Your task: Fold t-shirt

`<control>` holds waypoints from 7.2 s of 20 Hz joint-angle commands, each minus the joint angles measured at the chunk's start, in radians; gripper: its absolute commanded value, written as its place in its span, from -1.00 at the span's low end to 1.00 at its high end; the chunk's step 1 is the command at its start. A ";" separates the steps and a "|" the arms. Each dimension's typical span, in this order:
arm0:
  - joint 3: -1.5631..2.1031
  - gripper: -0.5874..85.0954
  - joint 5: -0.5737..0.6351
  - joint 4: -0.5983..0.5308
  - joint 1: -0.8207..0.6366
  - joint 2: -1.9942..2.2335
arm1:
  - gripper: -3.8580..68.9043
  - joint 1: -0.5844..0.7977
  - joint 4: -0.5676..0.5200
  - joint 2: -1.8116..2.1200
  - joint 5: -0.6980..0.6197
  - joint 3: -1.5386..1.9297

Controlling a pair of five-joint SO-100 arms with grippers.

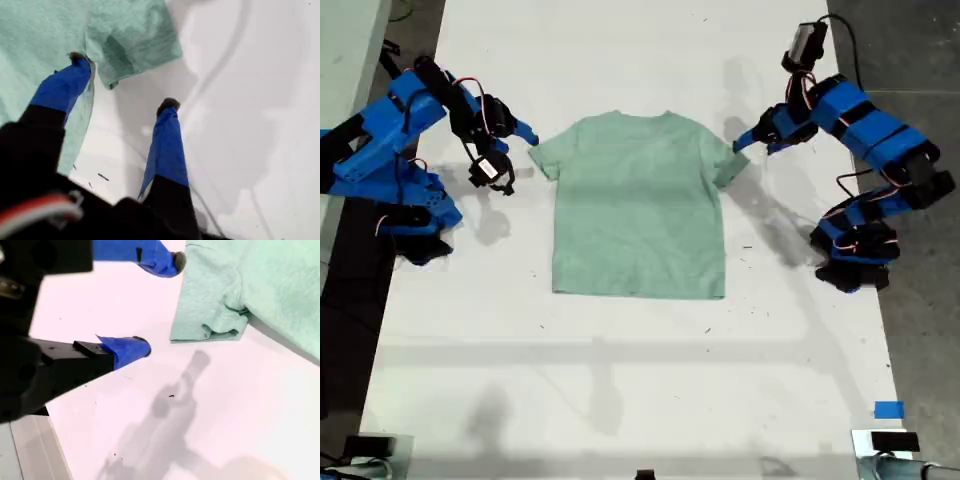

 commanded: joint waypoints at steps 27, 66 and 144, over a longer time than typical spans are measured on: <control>-0.051 -0.38 0.015 -0.028 0.006 -0.057 | -0.92 -0.259 0.261 -0.463 0.041 -0.841; -0.512 -0.37 0.034 -0.107 -0.034 -0.687 | -0.41 -0.537 0.425 -0.531 0.232 -1.186; -0.383 -0.28 -0.282 -0.015 0.916 -0.373 | -0.02 -0.992 0.000 0.169 0.666 0.192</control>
